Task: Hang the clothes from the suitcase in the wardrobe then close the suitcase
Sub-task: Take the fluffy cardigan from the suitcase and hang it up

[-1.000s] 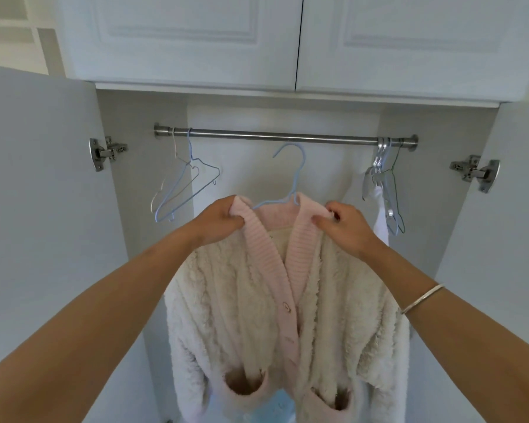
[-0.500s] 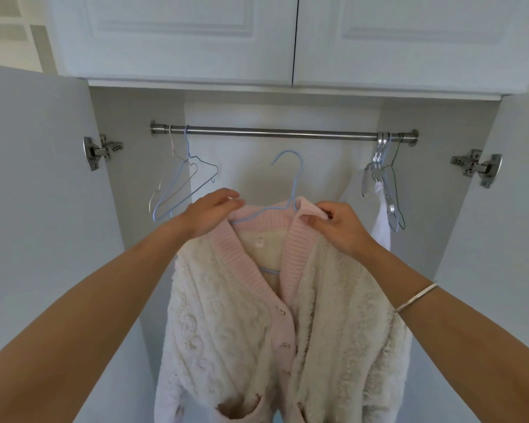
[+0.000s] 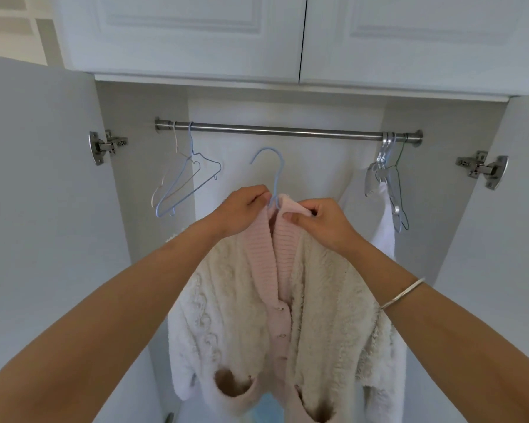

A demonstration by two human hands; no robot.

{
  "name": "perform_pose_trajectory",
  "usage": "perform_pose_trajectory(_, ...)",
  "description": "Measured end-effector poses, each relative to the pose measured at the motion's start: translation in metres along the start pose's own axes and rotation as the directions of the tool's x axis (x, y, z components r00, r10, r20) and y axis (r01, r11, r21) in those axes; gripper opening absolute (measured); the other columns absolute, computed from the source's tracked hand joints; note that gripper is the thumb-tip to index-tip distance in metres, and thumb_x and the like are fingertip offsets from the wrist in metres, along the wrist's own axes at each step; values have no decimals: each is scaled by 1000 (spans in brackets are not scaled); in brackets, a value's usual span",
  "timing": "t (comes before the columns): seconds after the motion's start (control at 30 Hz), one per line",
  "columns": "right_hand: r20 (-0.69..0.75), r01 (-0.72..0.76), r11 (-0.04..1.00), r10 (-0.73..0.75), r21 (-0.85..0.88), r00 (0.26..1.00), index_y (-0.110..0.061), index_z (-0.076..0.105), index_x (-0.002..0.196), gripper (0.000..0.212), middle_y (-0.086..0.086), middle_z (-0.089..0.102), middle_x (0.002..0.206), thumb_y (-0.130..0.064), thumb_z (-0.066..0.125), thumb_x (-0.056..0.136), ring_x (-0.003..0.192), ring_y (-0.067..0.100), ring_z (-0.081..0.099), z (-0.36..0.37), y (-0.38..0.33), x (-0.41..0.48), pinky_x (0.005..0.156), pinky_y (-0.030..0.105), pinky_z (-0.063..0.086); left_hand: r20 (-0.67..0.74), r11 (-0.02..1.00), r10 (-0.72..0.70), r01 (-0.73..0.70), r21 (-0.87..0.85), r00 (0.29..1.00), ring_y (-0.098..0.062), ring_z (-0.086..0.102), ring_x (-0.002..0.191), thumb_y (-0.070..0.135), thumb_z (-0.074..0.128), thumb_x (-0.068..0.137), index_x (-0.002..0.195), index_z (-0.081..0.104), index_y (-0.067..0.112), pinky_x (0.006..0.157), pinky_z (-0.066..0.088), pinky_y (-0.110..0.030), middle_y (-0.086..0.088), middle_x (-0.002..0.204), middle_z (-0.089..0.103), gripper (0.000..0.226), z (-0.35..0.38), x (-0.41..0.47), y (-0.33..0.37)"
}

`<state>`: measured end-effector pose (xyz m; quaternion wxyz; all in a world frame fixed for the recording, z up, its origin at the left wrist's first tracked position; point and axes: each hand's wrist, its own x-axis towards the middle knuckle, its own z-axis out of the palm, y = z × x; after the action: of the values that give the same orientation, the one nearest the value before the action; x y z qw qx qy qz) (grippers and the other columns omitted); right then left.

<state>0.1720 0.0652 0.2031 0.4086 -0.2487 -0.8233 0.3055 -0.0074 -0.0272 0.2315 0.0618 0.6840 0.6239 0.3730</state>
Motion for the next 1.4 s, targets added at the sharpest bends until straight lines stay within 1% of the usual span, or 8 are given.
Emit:
perform_pose_trajectory(0.1,-52,12,998,-9,67,999,-7,75,86,22,18,65,71,-29,73,81,65,15,49,-3,-1,-2,62,30,37,29,994,-32,35,-104,999,-11,42,69,30,41,100,76,44,17,65,33,-25,5,73,45,28,3,1,8)
perform_pose_trajectory(0.27,-50,25,986,-33,-167,998,-15,71,79,27,2,55,59,-41,67,85,55,11,44,-17,6,-6,55,29,33,-56,996,27,-31,-78,998,-12,40,66,26,49,98,80,50,1,56,31,-13,-5,73,45,31,-1,6,0)
perform_pose_trajectory(0.43,-46,-72,944,60,-322,997,-20,66,79,23,-8,55,62,-44,68,83,57,8,47,-39,30,-14,59,30,38,-178,992,-71,51,-114,982,-10,35,59,30,48,99,69,38,13,53,30,-16,3,65,36,36,-10,10,-16)
perform_pose_trajectory(0.67,48,-188,910,221,-371,974,-16,58,66,41,-9,50,58,-51,62,86,52,8,45,-39,26,-24,55,26,33,-143,987,-144,133,-87,979,-18,39,68,39,42,100,71,34,17,69,33,-34,3,68,38,37,2,10,-27)
perform_pose_trajectory(0.87,-73,-238,891,228,-386,971,-23,51,56,46,-8,49,53,-58,59,84,52,9,47,-34,20,-24,56,28,33,-327,988,-146,152,-8,934,-22,56,89,47,48,95,87,57,16,91,38,-42,6,78,58,34,13,10,-36)
perform_pose_trajectory(1.0,-160,-283,872,238,-400,958,-21,49,55,47,-8,47,51,-57,60,83,49,9,45,-46,14,-28,53,27,31,-120,976,-216,211,-53,969,-20,59,89,64,45,84,102,54,27,84,47,-39,7,90,61,43,14,7,-51)
perform_pose_trajectory(1.27,-6,-297,885,316,-359,949,-22,45,58,43,-8,41,55,-50,64,84,50,10,40,-66,14,-37,55,28,30,-155,962,-225,195,-189,962,-18,43,71,19,44,98,82,46,14,58,32,-27,5,69,44,18,35,21,-52)
perform_pose_trajectory(1.4,-65,-374,872,373,-315,925,-22,44,58,40,-6,44,58,-40,58,90,54,12,42,-67,18,-37,58,29,31,-236,962,-252,216,-169,938,-25,55,99,22,52,94,104,55,23,85,48,-38,-1,102,51,11,46,42,-38)
